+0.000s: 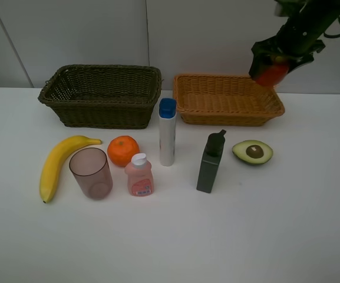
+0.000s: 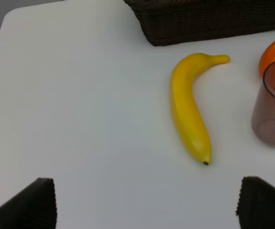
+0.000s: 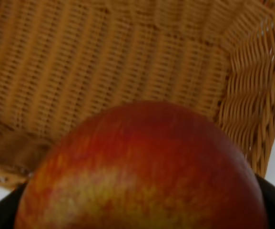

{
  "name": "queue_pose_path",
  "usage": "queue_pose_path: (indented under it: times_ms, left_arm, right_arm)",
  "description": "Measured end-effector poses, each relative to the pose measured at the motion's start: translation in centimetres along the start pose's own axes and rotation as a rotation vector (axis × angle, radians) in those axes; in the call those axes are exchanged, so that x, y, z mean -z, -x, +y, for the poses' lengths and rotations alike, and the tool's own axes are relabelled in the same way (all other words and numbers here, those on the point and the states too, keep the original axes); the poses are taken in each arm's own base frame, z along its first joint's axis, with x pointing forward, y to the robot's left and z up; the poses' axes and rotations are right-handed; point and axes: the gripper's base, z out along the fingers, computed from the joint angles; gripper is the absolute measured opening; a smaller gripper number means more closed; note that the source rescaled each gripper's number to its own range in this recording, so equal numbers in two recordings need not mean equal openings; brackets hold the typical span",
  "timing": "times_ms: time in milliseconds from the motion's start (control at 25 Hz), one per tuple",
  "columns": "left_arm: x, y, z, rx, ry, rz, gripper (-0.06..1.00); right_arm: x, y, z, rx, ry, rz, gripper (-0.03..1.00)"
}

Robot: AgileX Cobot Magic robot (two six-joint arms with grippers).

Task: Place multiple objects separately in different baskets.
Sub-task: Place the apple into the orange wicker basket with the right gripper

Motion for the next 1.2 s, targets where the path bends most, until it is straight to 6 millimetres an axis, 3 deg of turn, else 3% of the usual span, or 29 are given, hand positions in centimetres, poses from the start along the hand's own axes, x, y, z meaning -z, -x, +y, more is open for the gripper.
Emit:
queue_pose_path:
  times_ms: [240,520,1200]
  left_arm:
    - [0.0,0.0,0.0,0.0,0.0,0.0,1.0]
    - [0.0,0.0,0.0,0.0,0.0,0.0,1.0]
    - [0.0,0.0,0.0,0.0,0.0,0.0,1.0]
  right_arm:
    - [-4.1,1.9,-0.6,0.037,0.024,-0.016,0.7]
    - [-8.6,2.2,-1.1,0.033,0.027,-0.026,0.7]
    - [-10.6,1.6,-2.6,0.018,-0.002,-0.024,0.7]
